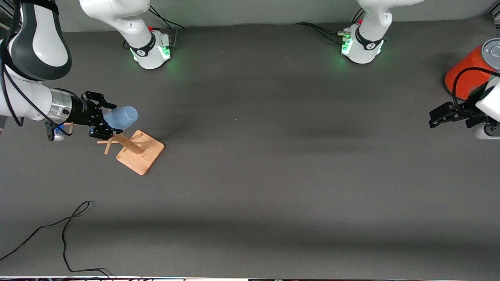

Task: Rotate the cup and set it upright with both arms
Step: 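Close the right gripper around the blue cup's body on the peg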

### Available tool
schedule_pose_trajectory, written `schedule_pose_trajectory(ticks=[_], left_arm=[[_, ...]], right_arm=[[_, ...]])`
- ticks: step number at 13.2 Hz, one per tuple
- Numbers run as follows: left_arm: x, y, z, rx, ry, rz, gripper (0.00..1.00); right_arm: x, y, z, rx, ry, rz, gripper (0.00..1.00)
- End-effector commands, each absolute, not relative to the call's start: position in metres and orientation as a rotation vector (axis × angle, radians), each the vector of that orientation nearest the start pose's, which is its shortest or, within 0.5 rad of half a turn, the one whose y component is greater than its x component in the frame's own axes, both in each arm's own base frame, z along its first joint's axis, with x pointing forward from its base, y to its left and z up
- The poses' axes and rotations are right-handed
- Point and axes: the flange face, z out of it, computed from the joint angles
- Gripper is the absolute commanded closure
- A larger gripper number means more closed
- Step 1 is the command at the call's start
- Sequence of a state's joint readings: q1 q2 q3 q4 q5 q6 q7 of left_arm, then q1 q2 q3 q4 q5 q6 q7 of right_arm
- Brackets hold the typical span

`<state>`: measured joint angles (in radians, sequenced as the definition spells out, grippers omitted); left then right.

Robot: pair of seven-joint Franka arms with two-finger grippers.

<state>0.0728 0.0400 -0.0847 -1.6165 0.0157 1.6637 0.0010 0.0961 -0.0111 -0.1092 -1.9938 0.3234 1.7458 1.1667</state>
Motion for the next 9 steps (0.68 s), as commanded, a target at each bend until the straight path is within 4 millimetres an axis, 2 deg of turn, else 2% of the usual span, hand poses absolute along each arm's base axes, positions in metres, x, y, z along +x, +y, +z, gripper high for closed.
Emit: schedule_pose_trajectory(ticks=[1,4,5,7,8,9], left_arm=[[0.5747,-0.0046,0.5923,-3.139,0.020,-0.029,0.00],[0.5751,-0.0045,0.5914,-3.139,0.020,-0.027,0.00],[0.5751,-0.0044,0.5914,-3.138,0.020,-0.027,0.00],[0.5751,-0.0045,0.5914,-3.139,0.020,-0.027,0.00],[0.5751,-0.0045,0.5914,-3.139,0.020,-0.027,0.00],[0.5751,-0.0045,0.5914,-3.139,0.020,-0.027,0.00]], right_arm=[[0.5238,0.0269,0.4426,-2.335,1.785,0.555,0.00],[0.5255,0.0277,0.4359,-2.335,1.790,0.564,0.00],[0.5258,0.0277,0.4342,-2.339,1.790,0.567,0.05],[0.5261,0.0286,0.4349,-2.347,1.773,0.565,0.31],[0.5265,0.0286,0.4356,-2.348,1.771,0.562,0.41],[0.5268,0.0286,0.4363,-2.346,1.772,0.561,0.45]])
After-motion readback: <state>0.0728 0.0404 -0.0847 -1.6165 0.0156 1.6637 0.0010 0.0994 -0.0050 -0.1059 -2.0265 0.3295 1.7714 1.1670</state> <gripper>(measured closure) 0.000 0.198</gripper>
